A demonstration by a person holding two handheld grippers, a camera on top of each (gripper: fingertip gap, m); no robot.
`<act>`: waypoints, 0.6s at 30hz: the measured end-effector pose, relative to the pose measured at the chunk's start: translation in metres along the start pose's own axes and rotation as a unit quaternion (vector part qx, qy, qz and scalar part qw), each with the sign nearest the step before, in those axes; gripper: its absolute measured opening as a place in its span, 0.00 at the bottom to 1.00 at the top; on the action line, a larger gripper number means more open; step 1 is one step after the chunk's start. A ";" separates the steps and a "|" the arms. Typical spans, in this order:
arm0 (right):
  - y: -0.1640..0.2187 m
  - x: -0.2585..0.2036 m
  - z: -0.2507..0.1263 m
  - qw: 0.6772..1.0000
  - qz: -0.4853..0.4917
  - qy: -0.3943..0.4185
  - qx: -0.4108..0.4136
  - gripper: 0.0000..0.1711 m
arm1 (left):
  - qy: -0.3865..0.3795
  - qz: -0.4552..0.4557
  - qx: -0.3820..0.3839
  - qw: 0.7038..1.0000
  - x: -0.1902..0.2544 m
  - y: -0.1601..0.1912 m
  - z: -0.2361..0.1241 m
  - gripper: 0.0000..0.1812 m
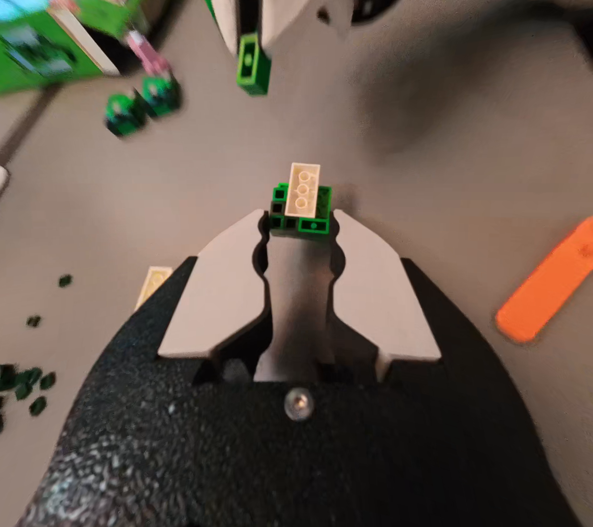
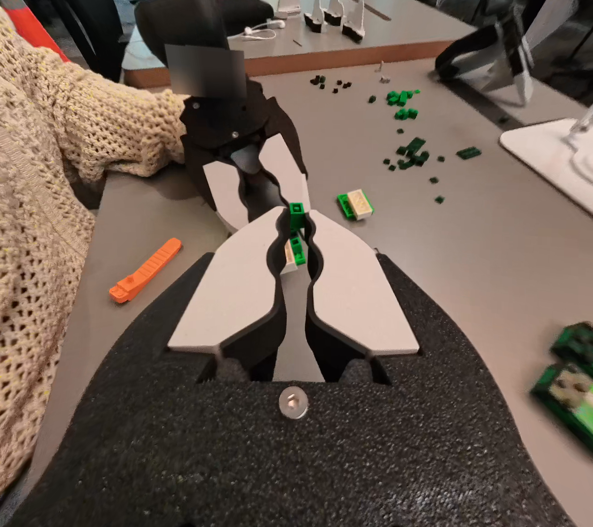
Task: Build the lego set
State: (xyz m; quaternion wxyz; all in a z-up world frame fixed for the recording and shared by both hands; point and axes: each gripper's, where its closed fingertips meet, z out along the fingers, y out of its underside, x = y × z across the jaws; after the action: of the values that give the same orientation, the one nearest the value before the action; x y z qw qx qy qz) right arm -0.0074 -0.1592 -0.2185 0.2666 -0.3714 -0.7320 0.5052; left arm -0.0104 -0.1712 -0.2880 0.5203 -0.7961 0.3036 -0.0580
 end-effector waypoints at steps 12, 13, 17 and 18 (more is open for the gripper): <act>-0.038 -0.014 -0.017 0.989 -0.037 -0.017 -0.143 0.04 | -0.026 -0.048 0.259 0.964 0.002 -0.080 -0.038 0.19; -0.038 -0.014 -0.016 0.987 -0.041 -0.014 -0.156 0.05 | -0.032 -0.048 0.264 0.963 0.001 -0.081 -0.039 0.19; -0.043 -0.017 -0.015 0.980 -0.046 -0.031 -0.190 0.04 | -0.046 -0.039 0.279 0.958 0.001 -0.085 -0.041 0.19; -0.044 -0.018 -0.015 0.978 -0.047 -0.036 -0.201 0.05 | -0.051 -0.036 0.282 0.957 0.001 -0.086 -0.042 0.19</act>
State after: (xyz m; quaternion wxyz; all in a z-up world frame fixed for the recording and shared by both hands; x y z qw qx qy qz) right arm 0.0025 -0.1752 -0.1719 0.1833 -0.3641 -0.8442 0.3480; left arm 0.0093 -0.1816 -0.1950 0.7358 -0.6294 0.2194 -0.1193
